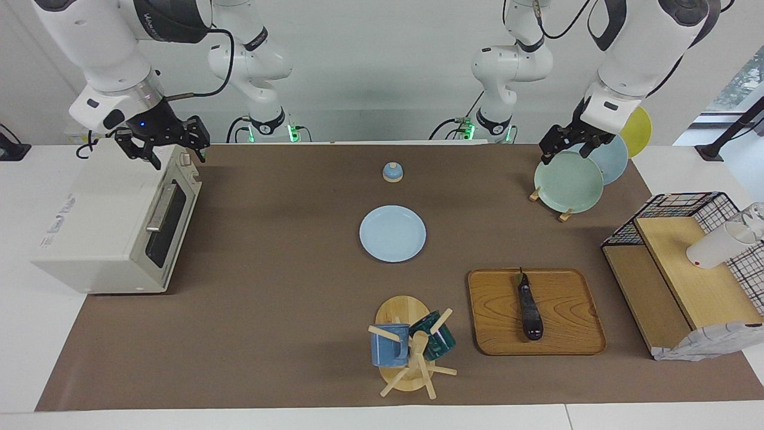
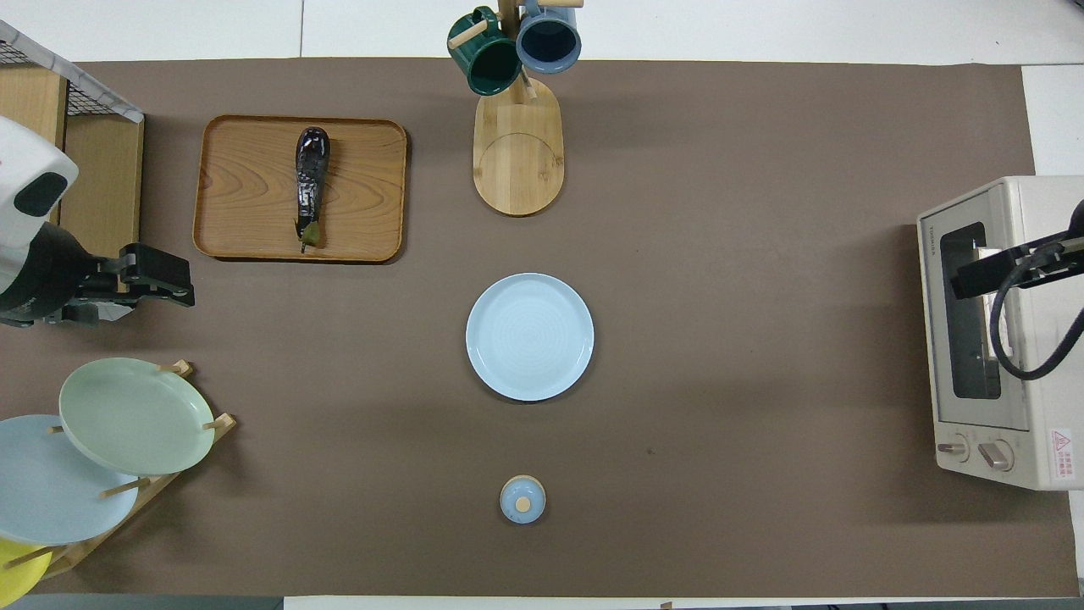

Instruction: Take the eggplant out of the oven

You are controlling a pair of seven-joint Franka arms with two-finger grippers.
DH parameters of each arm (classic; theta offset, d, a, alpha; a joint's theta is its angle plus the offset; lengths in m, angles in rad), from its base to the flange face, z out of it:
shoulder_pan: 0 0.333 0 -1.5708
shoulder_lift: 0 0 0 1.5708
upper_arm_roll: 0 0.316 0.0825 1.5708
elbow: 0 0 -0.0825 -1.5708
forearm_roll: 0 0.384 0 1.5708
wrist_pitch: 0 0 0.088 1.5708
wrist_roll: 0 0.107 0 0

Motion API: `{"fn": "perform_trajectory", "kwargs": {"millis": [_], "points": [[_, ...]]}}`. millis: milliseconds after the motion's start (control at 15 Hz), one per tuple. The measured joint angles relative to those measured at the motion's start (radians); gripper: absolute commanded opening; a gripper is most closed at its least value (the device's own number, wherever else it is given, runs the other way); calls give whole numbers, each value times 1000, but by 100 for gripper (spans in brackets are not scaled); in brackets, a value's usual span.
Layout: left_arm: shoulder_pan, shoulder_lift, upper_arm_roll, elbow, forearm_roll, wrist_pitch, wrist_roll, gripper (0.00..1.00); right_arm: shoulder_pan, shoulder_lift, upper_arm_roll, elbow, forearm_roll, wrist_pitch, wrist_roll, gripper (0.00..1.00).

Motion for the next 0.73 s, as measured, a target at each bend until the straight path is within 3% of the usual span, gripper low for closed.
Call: {"fn": "perform_trajectory", "kwargs": {"millis": [733], "points": [[28,22,-32,22,0,-1,0,100,-1,-5,-10,-1,0,-32,18,100]]}}
